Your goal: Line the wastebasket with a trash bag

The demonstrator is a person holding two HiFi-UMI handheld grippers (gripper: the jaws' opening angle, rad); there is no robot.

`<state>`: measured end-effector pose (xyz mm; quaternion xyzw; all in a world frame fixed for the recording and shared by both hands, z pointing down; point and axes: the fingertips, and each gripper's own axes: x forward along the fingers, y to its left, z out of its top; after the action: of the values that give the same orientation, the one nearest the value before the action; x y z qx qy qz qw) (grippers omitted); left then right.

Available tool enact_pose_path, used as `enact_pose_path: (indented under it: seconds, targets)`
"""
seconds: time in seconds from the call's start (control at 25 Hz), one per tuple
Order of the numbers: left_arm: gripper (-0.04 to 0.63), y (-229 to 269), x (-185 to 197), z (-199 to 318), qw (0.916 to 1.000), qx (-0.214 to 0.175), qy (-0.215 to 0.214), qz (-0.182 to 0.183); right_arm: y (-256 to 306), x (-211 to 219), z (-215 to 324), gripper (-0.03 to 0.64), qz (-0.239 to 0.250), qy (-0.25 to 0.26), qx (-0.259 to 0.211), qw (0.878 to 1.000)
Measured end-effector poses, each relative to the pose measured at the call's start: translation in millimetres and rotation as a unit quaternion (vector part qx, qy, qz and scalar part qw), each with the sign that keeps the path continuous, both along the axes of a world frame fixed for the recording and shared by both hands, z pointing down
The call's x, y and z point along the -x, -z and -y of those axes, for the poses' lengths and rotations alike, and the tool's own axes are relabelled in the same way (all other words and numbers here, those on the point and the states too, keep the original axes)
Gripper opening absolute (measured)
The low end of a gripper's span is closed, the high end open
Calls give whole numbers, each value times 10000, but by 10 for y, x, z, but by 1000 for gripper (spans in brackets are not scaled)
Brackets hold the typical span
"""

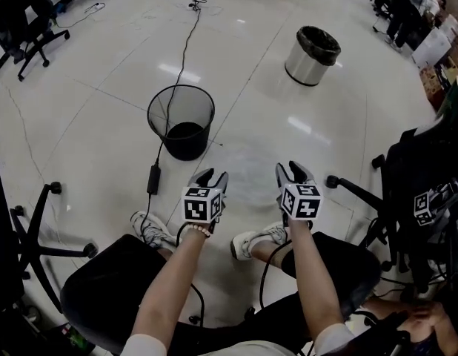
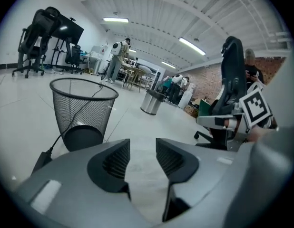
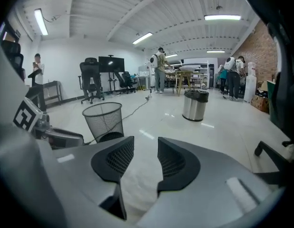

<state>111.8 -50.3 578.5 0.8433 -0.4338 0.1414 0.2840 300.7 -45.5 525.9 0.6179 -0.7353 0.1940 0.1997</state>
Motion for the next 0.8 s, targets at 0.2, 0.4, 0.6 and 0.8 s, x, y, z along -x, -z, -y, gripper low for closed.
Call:
enact_pose_path:
  seconds: [0.2,0.4,0.6,0.8]
  targets:
    - [243,-748,39,304,9974,351,10,630,-907,-381,233,230,-103,-192,867,9960]
    - [323,-1332,170,546,9939,818,138,732,-1626,-552,350,290,-46,-176,1737,9846]
    - [413,-1712,91,658,9904,1212,-87,658,-2260,-542,392,314,-328,17,2500,9677]
    - [148,-1842,-251,569,9821,1493,-902,708,-2329,-634,585,2,-872,-131,2433,9659]
